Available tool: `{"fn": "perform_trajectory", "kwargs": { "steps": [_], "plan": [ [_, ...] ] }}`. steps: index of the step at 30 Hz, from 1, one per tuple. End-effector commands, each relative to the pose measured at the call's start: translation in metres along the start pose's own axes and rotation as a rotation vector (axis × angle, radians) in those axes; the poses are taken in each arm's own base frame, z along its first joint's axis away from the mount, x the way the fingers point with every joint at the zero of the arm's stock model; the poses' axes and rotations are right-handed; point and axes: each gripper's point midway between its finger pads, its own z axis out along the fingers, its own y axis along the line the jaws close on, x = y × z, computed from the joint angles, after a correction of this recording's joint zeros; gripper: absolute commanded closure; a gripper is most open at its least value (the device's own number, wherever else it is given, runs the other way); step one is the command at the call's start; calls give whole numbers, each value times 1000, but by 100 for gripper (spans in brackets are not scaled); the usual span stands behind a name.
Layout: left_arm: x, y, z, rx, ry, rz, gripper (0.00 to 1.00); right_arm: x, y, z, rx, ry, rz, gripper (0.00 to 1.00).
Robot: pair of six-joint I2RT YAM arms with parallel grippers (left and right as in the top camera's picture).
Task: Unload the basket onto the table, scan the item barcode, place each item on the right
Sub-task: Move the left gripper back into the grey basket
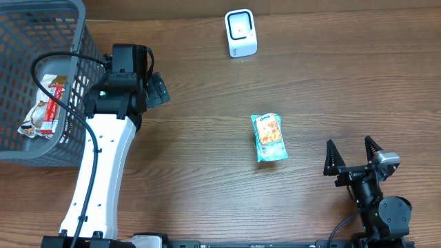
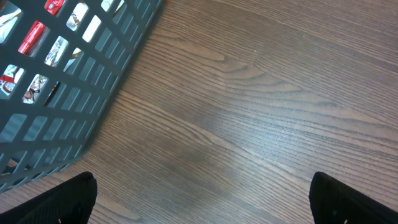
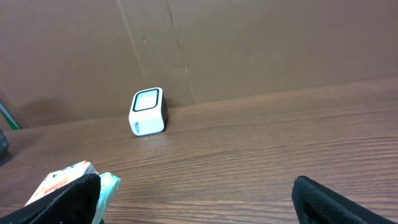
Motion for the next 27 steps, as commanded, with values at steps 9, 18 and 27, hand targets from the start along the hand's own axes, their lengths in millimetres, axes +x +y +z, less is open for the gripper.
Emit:
{"fn": "perform_trajectory", "kwargs": {
  "steps": [9, 18, 27],
  "plan": [
    [-7, 2, -5, -6, -28, -5, 0, 1, -2, 0, 9, -7, 7, 0],
    [-11, -19, -6, 109, -28, -45, 0, 1, -2, 0, 9, -7, 7, 0],
    [-81, -36, -53, 216, -285, 257, 15, 1, -2, 0, 9, -7, 7, 0]
  ]
}}
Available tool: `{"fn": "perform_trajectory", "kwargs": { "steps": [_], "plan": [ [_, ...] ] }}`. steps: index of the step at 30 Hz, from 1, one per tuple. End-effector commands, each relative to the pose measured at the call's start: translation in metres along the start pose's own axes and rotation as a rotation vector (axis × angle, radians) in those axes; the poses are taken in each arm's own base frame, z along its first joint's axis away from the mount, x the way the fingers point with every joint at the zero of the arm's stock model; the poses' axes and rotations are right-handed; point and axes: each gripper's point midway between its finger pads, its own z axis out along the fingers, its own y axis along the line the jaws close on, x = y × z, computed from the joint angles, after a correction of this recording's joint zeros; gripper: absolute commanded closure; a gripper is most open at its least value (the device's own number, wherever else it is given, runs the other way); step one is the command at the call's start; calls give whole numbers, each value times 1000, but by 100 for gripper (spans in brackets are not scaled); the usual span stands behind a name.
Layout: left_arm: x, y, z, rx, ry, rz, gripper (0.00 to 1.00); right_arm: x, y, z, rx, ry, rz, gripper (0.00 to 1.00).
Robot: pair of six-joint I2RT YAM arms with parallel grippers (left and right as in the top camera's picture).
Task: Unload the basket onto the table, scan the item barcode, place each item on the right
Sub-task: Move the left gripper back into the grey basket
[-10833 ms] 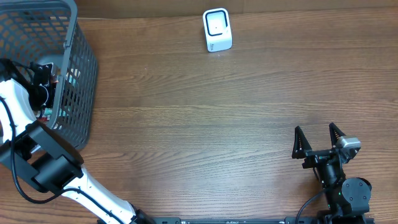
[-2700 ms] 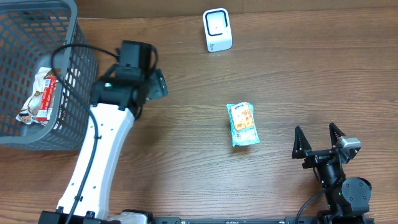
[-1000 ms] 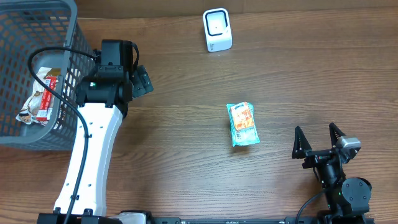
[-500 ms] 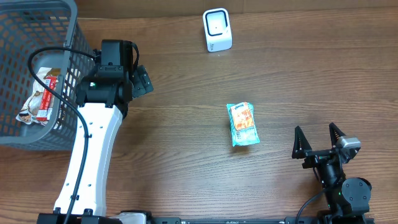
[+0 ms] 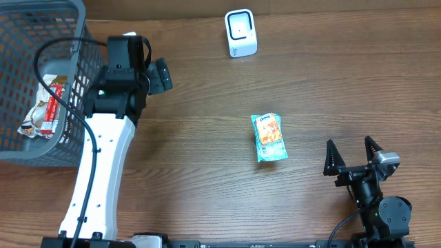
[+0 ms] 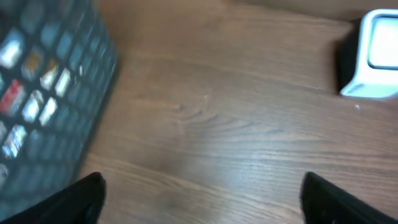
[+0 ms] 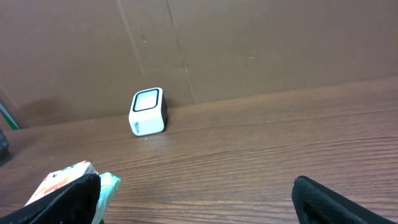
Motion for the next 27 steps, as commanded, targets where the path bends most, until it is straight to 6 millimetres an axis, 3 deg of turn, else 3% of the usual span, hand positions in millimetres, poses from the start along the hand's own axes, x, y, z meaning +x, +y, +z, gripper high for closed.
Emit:
{"fn": "perform_trajectory", "kwargs": {
  "steps": [1, 3, 7, 11, 15, 20, 27],
  "plan": [
    [-59, 6, -43, 30, -161, 122, 17, 1, -2, 0, 9, -7, 6, 0],
    [-88, 24, -67, 4, -242, 98, 17, 1, -2, 0, 9, -7, 6, 0],
    [-134, 79, -112, -106, -391, 42, 11, 1, -2, 0, 9, -7, 6, 0],
    [-142, 143, -121, -254, -419, -2, 7, 1, -2, 0, 9, -7, 6, 0],
    [-128, 194, -100, -355, -334, -22, 5, 1, -2, 0, 9, -7, 6, 0],
    [-105, 250, -56, -424, -206, -82, 2, 1, -2, 0, 9, -7, 6, 0],
    [-58, 293, 21, -420, 24, -30, 2, 1, -2, 0, 9, -7, 6, 0]
  ]
}}
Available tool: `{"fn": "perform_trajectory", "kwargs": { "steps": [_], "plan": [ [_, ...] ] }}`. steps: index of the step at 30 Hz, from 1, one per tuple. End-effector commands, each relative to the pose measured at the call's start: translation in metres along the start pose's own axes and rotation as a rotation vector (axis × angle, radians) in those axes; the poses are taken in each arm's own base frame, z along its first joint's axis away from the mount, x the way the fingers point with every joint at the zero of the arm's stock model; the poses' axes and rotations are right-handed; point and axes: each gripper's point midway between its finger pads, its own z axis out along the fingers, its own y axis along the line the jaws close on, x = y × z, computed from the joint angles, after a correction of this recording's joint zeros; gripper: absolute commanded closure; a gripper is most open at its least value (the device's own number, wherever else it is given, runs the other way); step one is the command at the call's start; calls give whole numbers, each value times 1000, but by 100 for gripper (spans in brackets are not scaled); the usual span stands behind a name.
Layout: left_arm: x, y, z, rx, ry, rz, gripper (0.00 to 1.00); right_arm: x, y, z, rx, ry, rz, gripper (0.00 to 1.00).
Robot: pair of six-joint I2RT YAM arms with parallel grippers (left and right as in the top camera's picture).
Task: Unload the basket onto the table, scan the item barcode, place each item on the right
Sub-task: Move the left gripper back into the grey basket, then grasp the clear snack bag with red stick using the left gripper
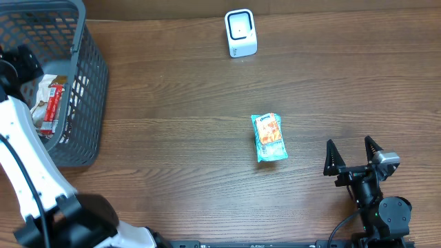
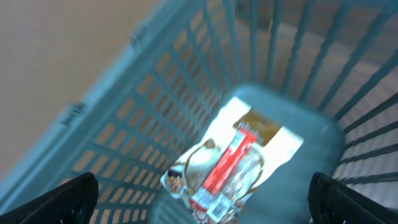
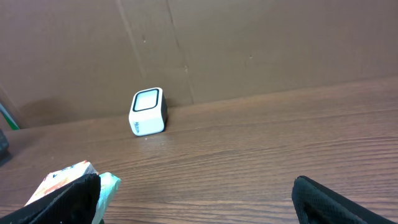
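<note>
A teal and orange snack packet (image 1: 269,138) lies flat on the wooden table near the middle; its corner shows by the left finger in the right wrist view (image 3: 74,177). The white barcode scanner (image 1: 240,32) stands at the back, also in view to the right wrist (image 3: 148,111). My left gripper (image 1: 17,65) is open above the grey basket (image 1: 89,103), and its camera looks down on a clear wrapped packet with a red stripe (image 2: 227,168) on the basket floor. My right gripper (image 1: 353,158) rests open at the front right, nothing between its fingers.
The basket's mesh walls (image 2: 155,106) surround the left gripper's view. A brown cardboard wall (image 3: 249,43) runs behind the scanner. The basket holds wrapped items (image 1: 48,103) at the table's left edge.
My left arm has moved from beside the basket's right wall, facing the table and the scanner, to the far left over the basket. Its camera now looks into the basket. The right arm is unchanged.
First my left gripper hung open just right of the basket, looking down at bare table. Then it was turned toward the back with the scanner in sight. Now it is over the basket's contents. The teal packet and right gripper stayed put throughout.
</note>
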Motion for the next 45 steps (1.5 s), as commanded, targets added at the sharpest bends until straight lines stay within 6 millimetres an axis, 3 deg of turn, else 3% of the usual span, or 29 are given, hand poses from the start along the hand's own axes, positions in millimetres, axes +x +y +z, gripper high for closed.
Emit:
{"fn": "perform_trajectory", "kwargs": {
  "steps": [1, 4, 8, 15, 19, 28, 34, 36, 39, 45],
  "plan": [
    [24, 1, 36, 18, 92, 79, 2, 1, -2, 0, 9, -6, 7, 0],
    [49, 1, 69, 30, 180, 86, 0, 1, -2, 0, 9, -6, 7, 0],
    [88, -13, 113, 128, 287, 156, 1, 1, -2, 0, 9, -6, 7, 0],
    [151, -40, 164, 263, 436, 326, 0, 1, -2, 0, 9, -6, 7, 0],
    [171, -46, 180, 296, 476, 386, 0, 1, -2, 0, 9, -6, 7, 0],
    [185, -50, 202, 305, 480, 444, 0, 1, -2, 0, 9, -6, 7, 0],
    [211, -57, 216, 327, 534, 446, 1, 1, -2, 0, 9, -6, 7, 0],
    [219, -58, 219, 333, 552, 447, 10, 1, -2, 0, 9, -6, 7, 0],
    [225, -60, 221, 339, 566, 447, 42, 1, -2, 0, 9, -6, 7, 0],
    [227, -61, 219, 347, 577, 446, 69, 1, -2, 0, 9, -6, 7, 0]
  ]
}}
